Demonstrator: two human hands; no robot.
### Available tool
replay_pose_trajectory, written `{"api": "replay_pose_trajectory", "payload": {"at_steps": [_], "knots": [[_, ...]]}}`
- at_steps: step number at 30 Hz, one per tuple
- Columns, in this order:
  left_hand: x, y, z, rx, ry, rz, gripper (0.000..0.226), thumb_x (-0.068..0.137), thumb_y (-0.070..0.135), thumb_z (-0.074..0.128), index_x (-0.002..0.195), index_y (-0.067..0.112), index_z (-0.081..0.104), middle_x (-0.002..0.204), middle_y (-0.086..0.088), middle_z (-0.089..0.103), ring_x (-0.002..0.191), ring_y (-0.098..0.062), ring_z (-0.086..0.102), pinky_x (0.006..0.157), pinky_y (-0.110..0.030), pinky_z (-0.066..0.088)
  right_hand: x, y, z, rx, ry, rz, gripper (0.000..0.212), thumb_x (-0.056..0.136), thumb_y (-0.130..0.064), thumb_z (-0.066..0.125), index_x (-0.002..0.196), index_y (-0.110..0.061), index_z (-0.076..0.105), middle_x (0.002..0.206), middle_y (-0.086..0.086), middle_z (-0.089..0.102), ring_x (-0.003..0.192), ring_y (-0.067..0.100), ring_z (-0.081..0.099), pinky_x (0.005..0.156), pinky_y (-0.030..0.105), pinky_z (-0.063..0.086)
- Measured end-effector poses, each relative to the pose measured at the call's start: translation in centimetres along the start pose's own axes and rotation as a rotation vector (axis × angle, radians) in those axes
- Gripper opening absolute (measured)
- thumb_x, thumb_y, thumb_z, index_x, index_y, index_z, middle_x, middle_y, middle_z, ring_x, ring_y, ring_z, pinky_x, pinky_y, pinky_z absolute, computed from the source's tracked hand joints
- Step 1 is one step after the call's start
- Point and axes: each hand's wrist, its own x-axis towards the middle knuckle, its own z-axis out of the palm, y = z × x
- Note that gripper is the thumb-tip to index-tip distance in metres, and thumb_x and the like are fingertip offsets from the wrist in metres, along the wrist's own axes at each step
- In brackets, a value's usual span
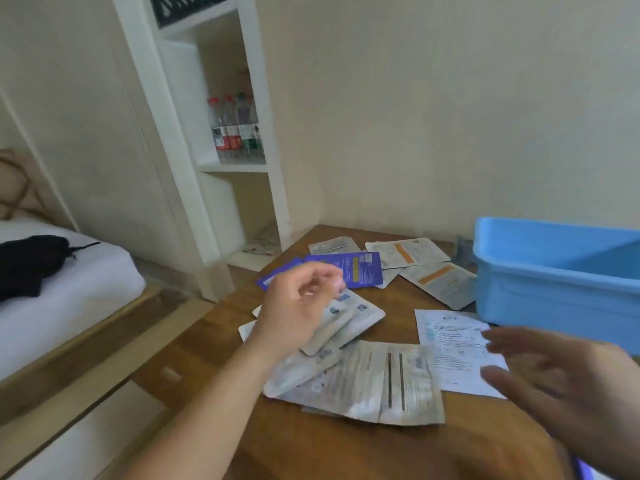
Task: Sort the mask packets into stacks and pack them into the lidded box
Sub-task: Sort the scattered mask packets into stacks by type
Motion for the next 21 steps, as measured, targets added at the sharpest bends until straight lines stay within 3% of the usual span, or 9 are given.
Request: {"api": "replay_pose_trajectory", "payload": {"at_steps": [3, 6, 11, 14, 21], "knots": [[6.3, -6.3, -3.1, 0.214, 0.048, -0.142, 0.005, 0.087, 0.023, 0.071, 0.09, 0.028, 0.07, 0.092, 0.004, 0.074, 0.089, -0.012, 0.068, 0.091, -0.036, 0.053, 8.2, -5.4, 3.6, 0.105, -0.122, -0.1, 0.008, 0.083, -0.053, 0.063, 0.089, -0.047, 0.061, 0.084, -0.02, 0.068, 0.073, -0.006, 0.06, 0.055, 0.006, 0.04], [10.3, -12.0, -4.5, 0.482, -0.037, -0.304, 0.031, 0.088, 0.029, 0.071, 0.114, 0.012, 0.068, 0.114, -0.007, 0.069, 0.104, -0.02, 0.064, 0.094, -0.03, 0.049, 17.0, -6.3, 9.4, 0.08, -0.211, -0.051, 0.014, 0.091, -0.03, 0.061, 0.083, -0.023, 0.069, 0.084, -0.001, 0.069, 0.068, 0.01, 0.058, 0.053, 0.015, 0.04], [12.8, -16.2, -5.5, 0.624, 0.003, -0.428, 0.051, 0.09, 0.038, 0.068, 0.132, 0.013, 0.056, 0.132, -0.007, 0.058, 0.118, -0.023, 0.057, 0.097, -0.035, 0.047, 24.4, -6.8, 16.3, 0.091, -0.283, 0.13, 0.025, 0.09, -0.035, 0.06, 0.084, -0.012, 0.068, 0.08, 0.003, 0.067, 0.068, 0.015, 0.06, 0.06, 0.026, 0.049], [13.4, -16.9, -5.2, 0.622, 0.003, -0.411, 0.051, 0.087, 0.033, 0.073, 0.131, 0.013, 0.057, 0.13, -0.006, 0.058, 0.115, -0.022, 0.057, 0.093, -0.033, 0.047, 25.4, -6.9, 17.9, 0.061, -0.269, 0.159, 0.024, 0.089, -0.042, 0.062, 0.089, -0.02, 0.071, 0.086, 0.0, 0.069, 0.075, 0.013, 0.063, 0.063, 0.027, 0.051], [14.9, -16.9, -4.9, 0.495, -0.01, -0.517, 0.047, 0.082, 0.024, 0.08, 0.123, 0.01, 0.063, 0.123, -0.008, 0.062, 0.106, -0.022, 0.059, 0.09, -0.035, 0.051, 25.4, -7.0, 17.7, 0.027, -0.235, 0.156, 0.01, 0.09, -0.032, 0.064, 0.084, -0.025, 0.068, 0.092, -0.002, 0.067, 0.083, 0.016, 0.062, 0.069, 0.027, 0.05]]}}
